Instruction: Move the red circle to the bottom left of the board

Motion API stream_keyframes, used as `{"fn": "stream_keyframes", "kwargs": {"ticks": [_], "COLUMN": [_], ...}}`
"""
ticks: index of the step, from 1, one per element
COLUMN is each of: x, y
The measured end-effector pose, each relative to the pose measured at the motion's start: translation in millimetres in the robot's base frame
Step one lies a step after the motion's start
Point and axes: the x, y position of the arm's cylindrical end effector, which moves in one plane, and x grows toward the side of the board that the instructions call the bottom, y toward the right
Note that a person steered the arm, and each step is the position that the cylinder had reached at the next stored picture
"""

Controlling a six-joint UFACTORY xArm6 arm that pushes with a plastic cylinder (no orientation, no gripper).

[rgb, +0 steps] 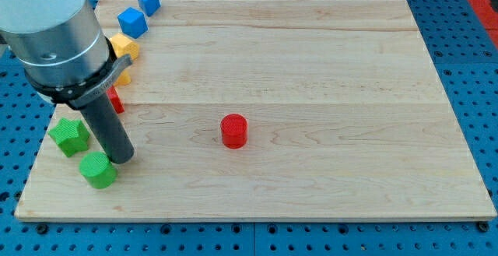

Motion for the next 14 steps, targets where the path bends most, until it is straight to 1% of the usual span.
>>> {"fn": "stream_keyframes", "kwargs": {"ticks": [1, 2, 3, 4, 6, 7, 8, 10, 12, 13, 14], "x": [1.4, 18.7, 18.7, 12.7, -74.8, -88.5, -52.1, 9.2, -8.0, 16.9, 22.0], "y": [33.6, -0.8, -31.9, -17.1, 115.5, 158.4, 167.5, 132.2, 103.3, 59.2, 24.3]}}
